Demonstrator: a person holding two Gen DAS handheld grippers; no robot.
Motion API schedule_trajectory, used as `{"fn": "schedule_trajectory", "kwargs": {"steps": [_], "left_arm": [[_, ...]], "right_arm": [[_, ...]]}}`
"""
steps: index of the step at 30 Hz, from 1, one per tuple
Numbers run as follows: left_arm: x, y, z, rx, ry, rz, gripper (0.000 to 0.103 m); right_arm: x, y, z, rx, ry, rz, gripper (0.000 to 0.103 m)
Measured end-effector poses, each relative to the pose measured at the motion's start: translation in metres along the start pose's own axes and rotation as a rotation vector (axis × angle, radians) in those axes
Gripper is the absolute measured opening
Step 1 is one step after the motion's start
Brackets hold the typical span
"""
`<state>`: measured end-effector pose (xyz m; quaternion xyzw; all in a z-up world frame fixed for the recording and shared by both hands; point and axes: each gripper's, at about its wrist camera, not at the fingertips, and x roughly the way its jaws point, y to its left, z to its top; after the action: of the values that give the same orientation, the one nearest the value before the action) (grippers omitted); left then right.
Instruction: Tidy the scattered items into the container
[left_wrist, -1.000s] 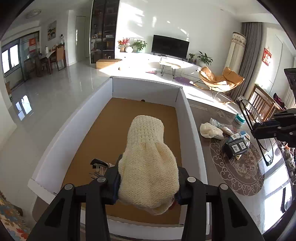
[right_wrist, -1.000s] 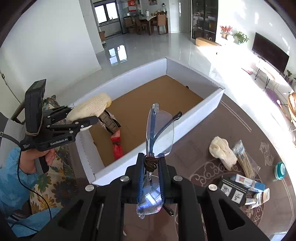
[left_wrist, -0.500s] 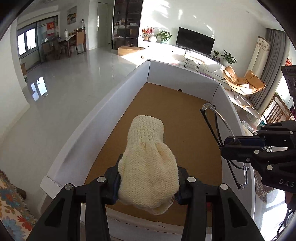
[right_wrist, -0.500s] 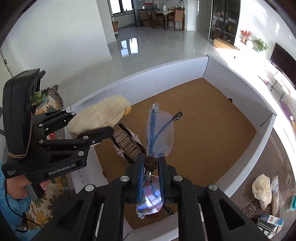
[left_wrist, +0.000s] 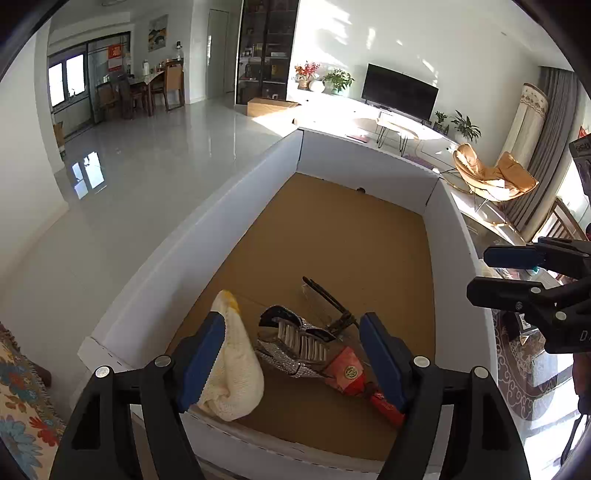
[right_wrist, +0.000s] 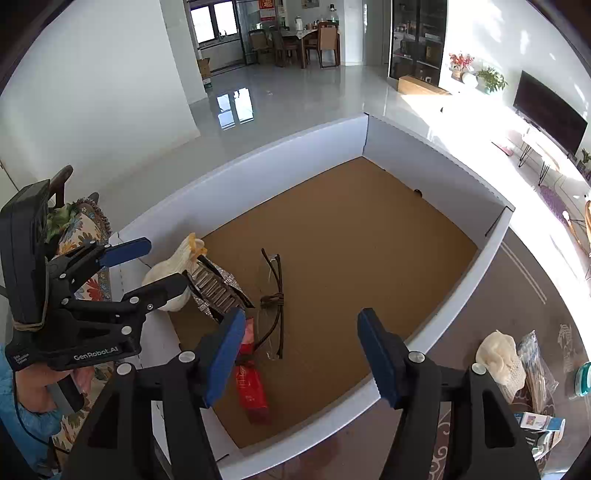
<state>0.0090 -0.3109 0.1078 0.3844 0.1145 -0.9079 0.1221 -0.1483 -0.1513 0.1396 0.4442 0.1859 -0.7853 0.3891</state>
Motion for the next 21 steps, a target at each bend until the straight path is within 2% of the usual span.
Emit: {"fn": "schedule_trajectory", "kwargs": {"steps": [4,6,7,11,13,15,18,21], "left_arm": [[-0.021,-0.047,-0.006,0.071,-0.047,-0.086,0.075],[-0.031,-0.077,-0.012,0.111,-0.063,-0.145,0.075],[-0.035,-0.093,-0.016,0.134,-0.065,-0.174,0.076],[-0.052,-0.162,-0.042,0.260,-0.051,-0.292,0.077],[-0.057,-0.195,-0.060,0.330,-0.034,-0.334,0.091],[-0.057,-0.226,-0.080,0.393,-0.014,-0.374,0.092],[-0.043,-0.270,-0.113,0.474,0.038,-0.408,0.092],[-0.016,-0.302,-0.141,0.499,0.095,-0.421,0.092]], "right_arm": [[-0.028,-0.039,-0.011,0.061,0.006,-0.049,0.065],[-0.045,-0.062,-0.017,0.093,0.021,-0.056,0.070],[-0.053,-0.075,-0.022,0.103,0.039,-0.052,0.077],[-0.085,-0.126,-0.067,0.111,0.092,-0.100,0.081],[-0.102,-0.157,-0.109,0.161,0.088,-0.132,0.084],[-0.114,-0.189,-0.161,0.248,0.058,-0.165,0.087],[-0.121,-0.225,-0.251,0.374,0.019,-0.265,0.088],[-0.120,-0.251,-0.338,0.541,-0.012,-0.345,0.088]]}}
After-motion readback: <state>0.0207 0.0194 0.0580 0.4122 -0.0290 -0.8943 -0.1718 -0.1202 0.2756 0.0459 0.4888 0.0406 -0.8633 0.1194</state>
